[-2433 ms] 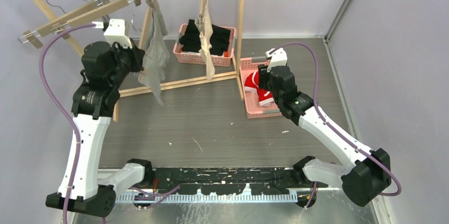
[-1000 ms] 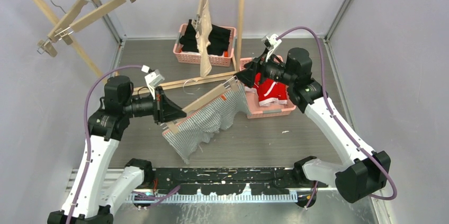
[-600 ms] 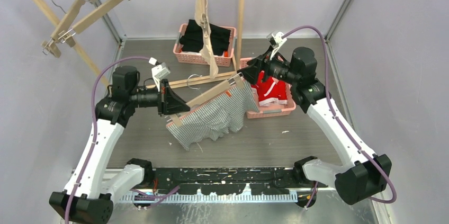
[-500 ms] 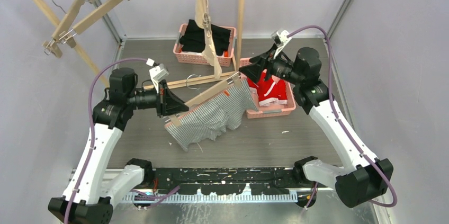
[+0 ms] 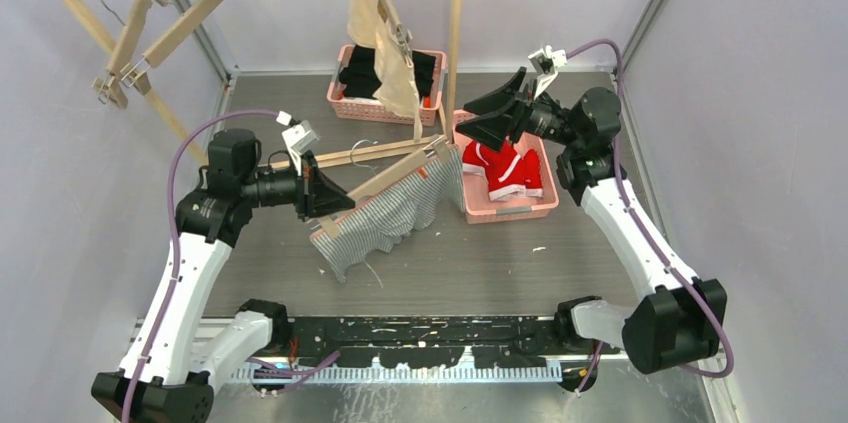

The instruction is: Remove the underwear clipped to the hanger

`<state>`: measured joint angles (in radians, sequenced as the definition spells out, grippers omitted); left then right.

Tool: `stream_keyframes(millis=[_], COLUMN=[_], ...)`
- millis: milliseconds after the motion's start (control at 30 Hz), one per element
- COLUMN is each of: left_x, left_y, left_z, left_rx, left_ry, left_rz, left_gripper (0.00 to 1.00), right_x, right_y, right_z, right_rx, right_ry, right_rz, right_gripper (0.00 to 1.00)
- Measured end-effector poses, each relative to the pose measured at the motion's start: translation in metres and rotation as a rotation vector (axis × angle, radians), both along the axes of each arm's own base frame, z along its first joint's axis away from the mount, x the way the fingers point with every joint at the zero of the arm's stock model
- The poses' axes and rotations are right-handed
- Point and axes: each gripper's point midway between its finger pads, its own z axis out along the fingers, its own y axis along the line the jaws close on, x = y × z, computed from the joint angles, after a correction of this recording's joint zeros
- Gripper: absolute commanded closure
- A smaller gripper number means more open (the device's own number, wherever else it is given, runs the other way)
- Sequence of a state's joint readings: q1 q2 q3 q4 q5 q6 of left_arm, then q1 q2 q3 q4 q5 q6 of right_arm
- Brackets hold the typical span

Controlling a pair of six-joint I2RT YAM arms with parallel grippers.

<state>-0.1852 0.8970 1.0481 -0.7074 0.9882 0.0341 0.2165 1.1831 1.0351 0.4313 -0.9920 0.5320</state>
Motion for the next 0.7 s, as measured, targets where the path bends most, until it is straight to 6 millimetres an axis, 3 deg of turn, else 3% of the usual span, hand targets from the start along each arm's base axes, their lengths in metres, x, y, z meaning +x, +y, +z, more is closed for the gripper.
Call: stream_keyframes(millis=[167, 433, 567, 700], left_x=[-0.004, -0.006, -0.007, -0.007], left_y=[-0.002, -0.007, -0.008, -0.009], left_z=[0.003, 0.011, 0.016, 0.018], left_rx=[-0.021, -0.067, -0.085, -0.095], left_ry=[0.013, 0.017, 0.012, 0.015], left_rz=[-0.019, -0.038, -0.045, -0.049], left_gripper=[1.0, 1.0, 1.0, 1.0], right_x=[-0.003, -0.019, -0.029, -0.033], right_y=[0.006, 0.013, 0.024, 0.04], right_z=[-0.011, -0.007, -0.008, -0.022], right_rx=[0.013, 0.04, 0.038, 0.006], right_ry=[0.042, 0.04, 0.035, 0.068], right_rz=[0.081, 0.157, 0.203, 0.238], right_gripper=[0.25, 0.26, 0.31, 0.33])
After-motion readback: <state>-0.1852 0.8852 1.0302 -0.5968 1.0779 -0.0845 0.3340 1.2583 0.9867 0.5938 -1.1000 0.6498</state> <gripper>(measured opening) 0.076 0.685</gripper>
